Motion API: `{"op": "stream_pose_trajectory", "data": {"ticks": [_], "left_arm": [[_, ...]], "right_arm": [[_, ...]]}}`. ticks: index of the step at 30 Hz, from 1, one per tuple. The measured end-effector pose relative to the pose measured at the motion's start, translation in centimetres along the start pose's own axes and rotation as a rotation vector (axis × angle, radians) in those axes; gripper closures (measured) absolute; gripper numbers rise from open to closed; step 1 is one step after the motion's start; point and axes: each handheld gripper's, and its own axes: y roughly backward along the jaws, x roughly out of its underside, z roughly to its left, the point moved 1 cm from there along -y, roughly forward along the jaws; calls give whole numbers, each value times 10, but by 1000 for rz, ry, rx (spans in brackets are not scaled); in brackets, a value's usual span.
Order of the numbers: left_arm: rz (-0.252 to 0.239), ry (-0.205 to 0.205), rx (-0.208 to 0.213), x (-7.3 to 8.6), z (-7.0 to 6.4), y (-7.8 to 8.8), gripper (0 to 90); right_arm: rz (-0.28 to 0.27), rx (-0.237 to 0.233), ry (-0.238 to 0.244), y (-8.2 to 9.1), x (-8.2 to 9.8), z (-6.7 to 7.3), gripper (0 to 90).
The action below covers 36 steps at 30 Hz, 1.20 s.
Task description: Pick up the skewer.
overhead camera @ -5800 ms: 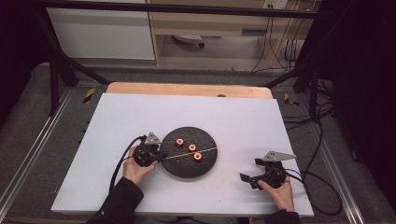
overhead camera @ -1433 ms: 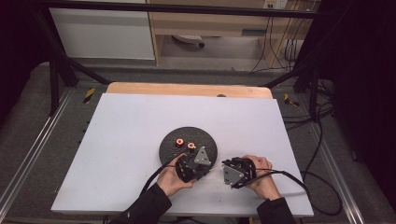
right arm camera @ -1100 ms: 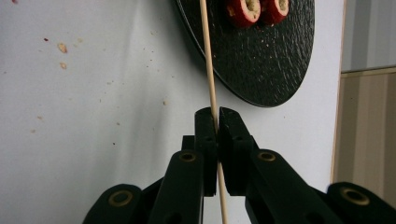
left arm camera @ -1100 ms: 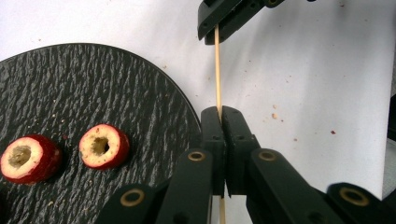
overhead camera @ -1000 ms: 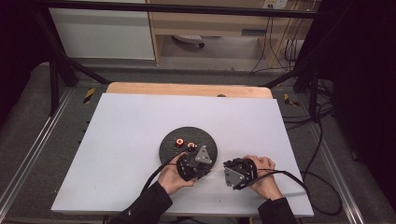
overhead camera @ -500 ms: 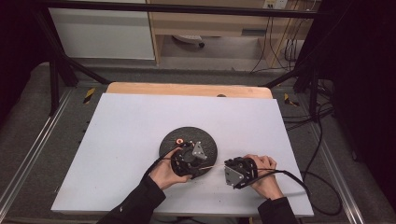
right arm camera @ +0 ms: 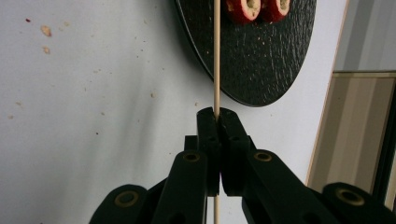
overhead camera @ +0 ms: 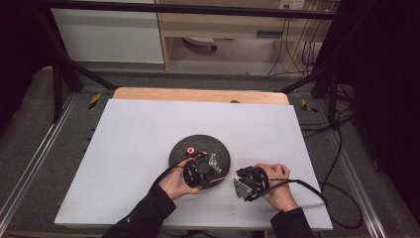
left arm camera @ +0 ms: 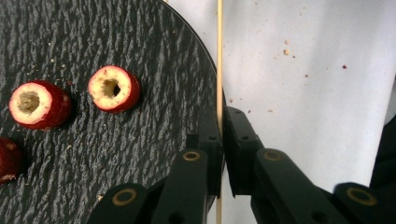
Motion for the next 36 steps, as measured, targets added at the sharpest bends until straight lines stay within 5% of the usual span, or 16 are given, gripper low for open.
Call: {"op": "stream_pose_trajectory", "data": {"ticks": [9, 15, 16, 17, 18, 19, 20, 21, 22, 25, 27, 28, 29, 30, 31, 36], "left_arm": [[19, -9, -21, -2, -3, -2, 886], [2, -2, -36, 3, -3, 3, 887], [-7, 0, -40, 7, -1, 7, 887], [-7, 0, -40, 7, -1, 7, 887], [-12, 9, -49, 11, 1, 10, 887], [-12, 9, -49, 11, 1, 10, 886], [-21, 24, -55, 17, 2, 12, 887], [-21, 24, -55, 17, 2, 12, 887], [-28, 35, -64, 22, 4, 15, 887], [-36, 47, -70, 28, 5, 17, 886], [-50, 66, -77, 36, 6, 18, 887], [-59, 82, -86, 42, 7, 20, 886], [-59, 82, -86, 42, 7, 20, 886], [-79, 105, -92, 50, 8, 23, 887], [-79, 105, -92, 50, 8, 23, 887], [-158, 173, -118, 74, 7, 31, 886]], "right_arm": [[4, 8, 6, 1, -1, -1, 884], [-24, 22, -88, 4, 2, -3, 785], [-42, 30, -197, 6, 6, -7, 667], [-42, 30, -197, 6, 6, -7, 667], [-74, 44, -333, 10, 11, -9, 579], [-74, 44, -333, 10, 11, -9, 579], [-104, 65, -435, 14, 18, -11, 478], [-104, 65, -435, 14, 18, -11, 478], [-121, 69, -539, 16, 25, -12, 432], [-129, 65, -602, 18, 30, -12, 386], [-141, 60, -682, 18, 36, -11, 345], [-152, 55, -772, 18, 42, -9, 312], [-152, 55, -772, 18, 42, -9, 312], [-162, 50, -858, 17, 48, -7, 281], [-162, 50, -858, 17, 48, -7, 281], [-148, 10, -1033, 13, 60, -2, 206]]}}
